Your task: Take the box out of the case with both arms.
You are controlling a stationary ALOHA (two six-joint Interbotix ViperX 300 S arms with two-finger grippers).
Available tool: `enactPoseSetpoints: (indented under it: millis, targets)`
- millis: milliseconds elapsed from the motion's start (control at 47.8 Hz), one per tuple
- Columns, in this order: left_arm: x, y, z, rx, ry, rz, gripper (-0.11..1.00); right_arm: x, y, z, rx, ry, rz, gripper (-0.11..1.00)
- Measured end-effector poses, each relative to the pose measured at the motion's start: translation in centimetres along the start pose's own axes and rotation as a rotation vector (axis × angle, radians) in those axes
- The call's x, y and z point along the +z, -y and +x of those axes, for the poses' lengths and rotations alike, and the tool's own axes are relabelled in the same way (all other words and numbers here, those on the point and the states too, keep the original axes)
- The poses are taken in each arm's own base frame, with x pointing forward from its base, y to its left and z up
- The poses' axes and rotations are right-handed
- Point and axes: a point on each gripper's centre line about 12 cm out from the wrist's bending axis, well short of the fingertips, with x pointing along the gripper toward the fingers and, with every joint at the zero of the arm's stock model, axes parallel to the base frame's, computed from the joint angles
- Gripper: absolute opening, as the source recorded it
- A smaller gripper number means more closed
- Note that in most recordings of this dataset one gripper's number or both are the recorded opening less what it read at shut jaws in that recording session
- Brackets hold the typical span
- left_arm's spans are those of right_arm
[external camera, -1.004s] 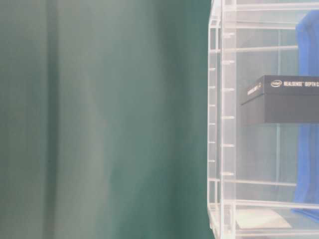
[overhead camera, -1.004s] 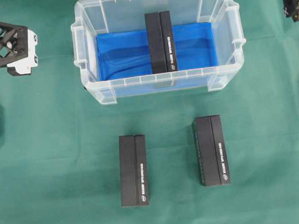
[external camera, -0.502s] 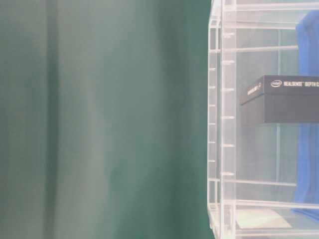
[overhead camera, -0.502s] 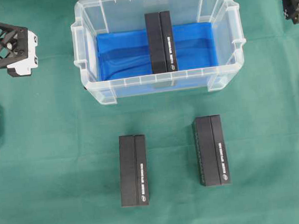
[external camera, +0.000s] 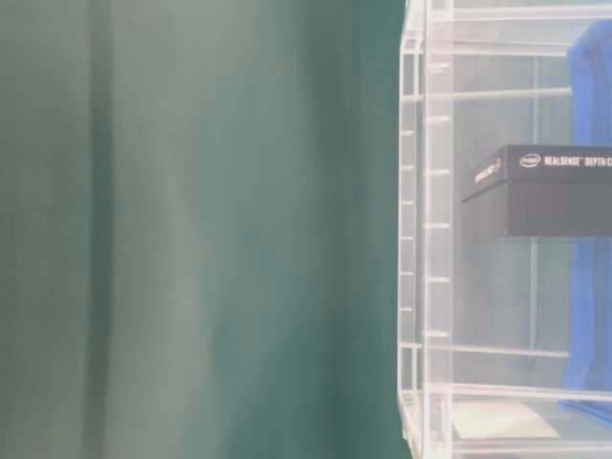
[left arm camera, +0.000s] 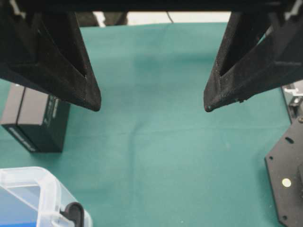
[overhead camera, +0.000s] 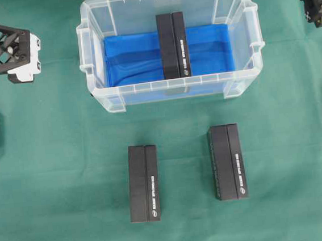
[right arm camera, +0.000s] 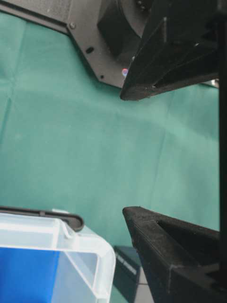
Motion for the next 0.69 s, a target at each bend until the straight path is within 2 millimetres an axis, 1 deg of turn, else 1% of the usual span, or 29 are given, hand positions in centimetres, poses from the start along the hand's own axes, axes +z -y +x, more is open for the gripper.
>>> enactPoseSetpoints:
  millis: [690]
  targets:
    - [0.01,-0.09,0.0,0.008,0.001,0.0,0.86,-0.05,-0.05,0.04,0.0,-0.005,0.002,0.89]
